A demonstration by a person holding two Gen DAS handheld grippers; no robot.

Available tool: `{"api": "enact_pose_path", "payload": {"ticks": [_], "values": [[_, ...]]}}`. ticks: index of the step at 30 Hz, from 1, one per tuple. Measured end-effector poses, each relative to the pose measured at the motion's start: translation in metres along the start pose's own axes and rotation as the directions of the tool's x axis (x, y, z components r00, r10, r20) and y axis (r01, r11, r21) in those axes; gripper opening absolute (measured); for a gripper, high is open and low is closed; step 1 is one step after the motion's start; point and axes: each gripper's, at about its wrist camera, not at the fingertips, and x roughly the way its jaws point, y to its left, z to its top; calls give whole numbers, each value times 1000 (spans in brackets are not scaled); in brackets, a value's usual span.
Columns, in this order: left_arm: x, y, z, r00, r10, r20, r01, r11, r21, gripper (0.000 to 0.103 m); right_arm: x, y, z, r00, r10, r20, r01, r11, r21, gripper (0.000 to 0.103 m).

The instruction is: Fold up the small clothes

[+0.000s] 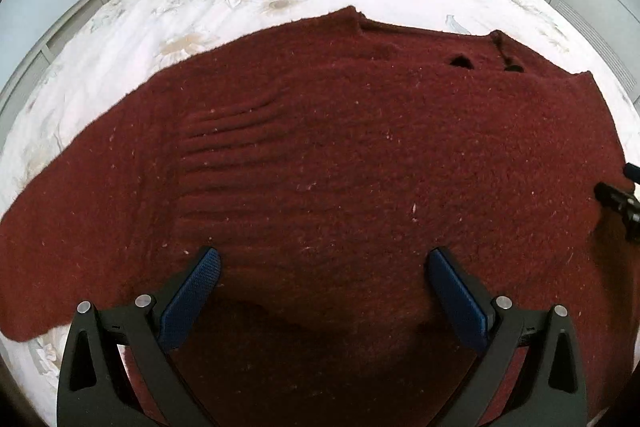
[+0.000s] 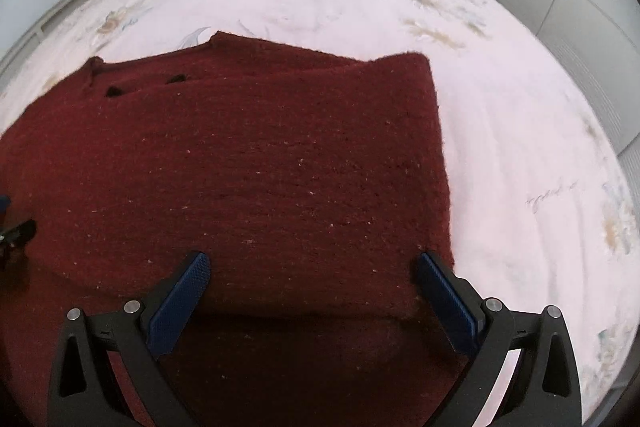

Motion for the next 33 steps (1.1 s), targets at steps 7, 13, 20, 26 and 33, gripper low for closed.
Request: {"api": "enact_pose_path", "payload": {"ticks": [7,13,20,26,33], "values": [[2,-6,0,999,43,5,-43,999,-23,102,10,6,-5,1000,-9,14,10,1000,-19,103],[2,-11,2,998,67,11,-66,997,-40,102,5,10,-4,1000,-22,10,23,1000,-21,103],[-13,-4,2,999,23,39,-20,995,-96,102,-25,17,-6,999,-39,15,39,999,-21,103],[-49,28,7,996,-24,80,40,979,-202,102,-51,24,-9,998,-61,29,62,997,-35,103],[-96,97,1,991,79,110,-37,940,-339,102,-77,32,-2,996,-66,57,68,997,-29,103]]}}
